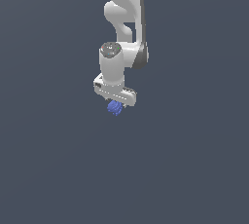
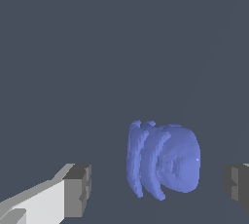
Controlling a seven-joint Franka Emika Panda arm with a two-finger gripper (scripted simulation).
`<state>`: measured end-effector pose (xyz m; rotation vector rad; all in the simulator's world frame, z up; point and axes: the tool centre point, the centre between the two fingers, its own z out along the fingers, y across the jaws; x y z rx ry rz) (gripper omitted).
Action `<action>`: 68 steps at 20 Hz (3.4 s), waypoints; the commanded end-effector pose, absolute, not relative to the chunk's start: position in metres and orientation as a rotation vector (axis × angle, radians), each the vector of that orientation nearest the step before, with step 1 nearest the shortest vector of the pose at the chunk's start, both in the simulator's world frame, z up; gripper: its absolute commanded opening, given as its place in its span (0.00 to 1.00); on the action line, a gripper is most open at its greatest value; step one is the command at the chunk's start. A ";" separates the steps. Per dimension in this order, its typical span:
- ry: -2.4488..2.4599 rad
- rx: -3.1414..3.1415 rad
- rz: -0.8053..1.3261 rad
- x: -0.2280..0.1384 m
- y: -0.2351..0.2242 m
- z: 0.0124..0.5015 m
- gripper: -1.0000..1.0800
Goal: Pick up the object and move it to a goal position.
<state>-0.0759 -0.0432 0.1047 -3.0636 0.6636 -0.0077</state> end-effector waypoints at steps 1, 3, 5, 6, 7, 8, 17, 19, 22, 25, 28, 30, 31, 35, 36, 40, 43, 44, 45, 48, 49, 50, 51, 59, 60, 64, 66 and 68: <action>0.730 -3.052 -0.005 -0.084 -0.047 0.098 0.96; 0.764 -3.045 -0.002 -0.089 -0.050 0.094 0.96; 0.787 -3.041 -0.001 -0.092 -0.051 0.091 0.96; 0.794 -3.039 0.000 -0.093 -0.051 0.091 0.96; 0.799 -3.038 0.000 -0.094 -0.052 0.090 0.96; 0.800 -3.038 0.000 -0.094 -0.052 0.090 0.96; 0.795 -3.039 0.000 -0.094 -0.052 0.072 0.96; 0.797 -3.039 0.000 -0.095 -0.052 0.062 0.96; 0.799 -3.038 0.000 -0.095 -0.052 0.049 0.96; 0.800 -3.038 0.000 -0.095 -0.052 0.042 0.96; 0.800 -3.038 0.000 -0.094 -0.052 0.040 0.96; 0.800 -3.038 0.000 -0.094 -0.052 0.040 0.00; 0.800 -3.038 0.000 -0.094 -0.052 0.040 0.00; 0.800 -3.038 0.000 -0.094 -0.052 0.040 0.00; 0.800 -3.038 0.000 -0.094 -0.052 0.040 0.00; 0.799 -3.037 -0.002 -0.094 -0.051 0.041 0.00; 0.799 -3.037 -0.002 -0.091 -0.050 0.041 0.00; 0.799 -3.037 -0.002 -0.089 -0.049 0.041 0.00; 0.799 -3.037 -0.002 -0.087 -0.048 0.041 0.00; 0.799 -3.037 -0.002 -0.078 -0.044 0.041 0.00; 0.799 -3.037 -0.002 -0.075 -0.042 0.041 0.00; 0.799 -3.037 -0.002 -0.071 -0.040 0.041 0.00; 0.799 -3.037 -0.002 -0.066 -0.038 0.042 0.00; 0.799 -3.038 -0.001 -0.020 -0.018 0.043 0.00; 0.799 -3.038 -0.001 -0.014 -0.015 0.043 0.00; 0.799 -3.038 -0.001 0.011 -0.004 0.044 0.00; 0.800 -3.038 -0.001 0.023 0.001 0.044 0.00; 0.800 -3.038 -0.001 0.035 0.006 0.044 0.00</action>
